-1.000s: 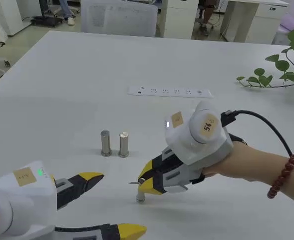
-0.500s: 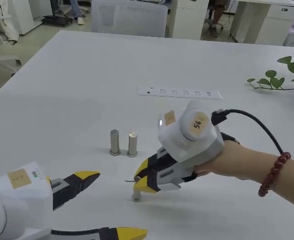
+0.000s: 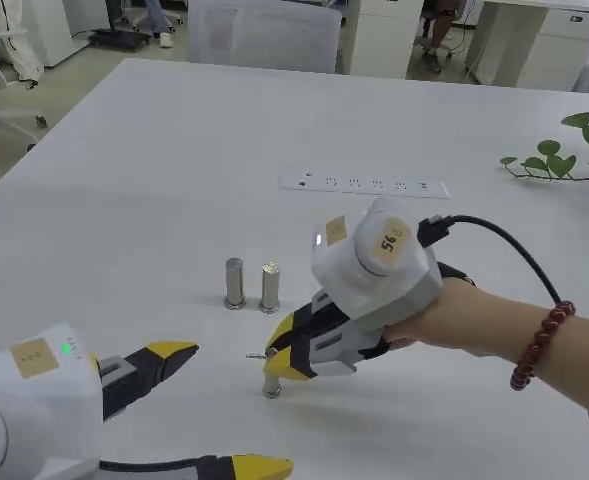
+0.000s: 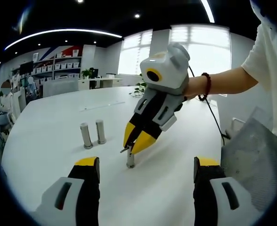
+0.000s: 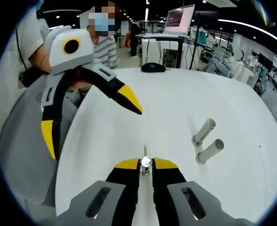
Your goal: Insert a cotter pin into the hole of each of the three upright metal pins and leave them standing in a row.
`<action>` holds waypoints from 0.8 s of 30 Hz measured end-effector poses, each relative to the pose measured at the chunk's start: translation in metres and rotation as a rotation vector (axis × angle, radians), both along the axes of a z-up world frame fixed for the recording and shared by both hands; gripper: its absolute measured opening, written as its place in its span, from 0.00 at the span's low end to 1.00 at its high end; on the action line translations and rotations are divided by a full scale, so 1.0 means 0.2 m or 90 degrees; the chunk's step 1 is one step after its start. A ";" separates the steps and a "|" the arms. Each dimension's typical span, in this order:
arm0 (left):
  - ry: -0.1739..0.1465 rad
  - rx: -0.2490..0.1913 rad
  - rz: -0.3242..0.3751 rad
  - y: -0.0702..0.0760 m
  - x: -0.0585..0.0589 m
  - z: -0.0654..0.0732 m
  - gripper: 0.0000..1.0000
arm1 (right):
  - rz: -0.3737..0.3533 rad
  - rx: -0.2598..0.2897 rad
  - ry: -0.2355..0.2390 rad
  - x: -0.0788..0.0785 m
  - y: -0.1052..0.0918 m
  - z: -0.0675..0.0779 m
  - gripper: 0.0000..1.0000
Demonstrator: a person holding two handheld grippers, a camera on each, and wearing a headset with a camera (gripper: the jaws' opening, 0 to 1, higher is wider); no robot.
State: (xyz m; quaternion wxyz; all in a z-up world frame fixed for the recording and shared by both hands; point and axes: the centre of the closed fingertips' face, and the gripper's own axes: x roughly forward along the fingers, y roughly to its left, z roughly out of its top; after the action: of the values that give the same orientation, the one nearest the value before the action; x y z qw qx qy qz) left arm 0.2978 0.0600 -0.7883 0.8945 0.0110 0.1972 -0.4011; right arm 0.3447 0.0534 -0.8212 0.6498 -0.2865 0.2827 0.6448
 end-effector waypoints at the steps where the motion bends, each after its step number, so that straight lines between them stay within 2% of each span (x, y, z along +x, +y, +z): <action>1: 0.000 0.000 0.000 0.00 0.00 0.00 0.82 | 0.000 -0.001 0.001 0.00 0.00 0.00 0.11; 14: 0.000 0.000 -0.002 0.00 0.00 0.00 0.82 | -0.004 0.003 0.013 0.00 0.01 0.01 0.11; 24: -0.002 0.000 0.000 0.00 0.00 0.01 0.83 | 0.001 0.012 0.015 0.00 0.00 0.03 0.17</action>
State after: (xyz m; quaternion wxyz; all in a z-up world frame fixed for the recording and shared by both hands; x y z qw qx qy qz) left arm 0.2983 0.0610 -0.7868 0.8950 0.0117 0.1956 -0.4008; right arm 0.3440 0.0537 -0.8158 0.6486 -0.2730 0.2843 0.6511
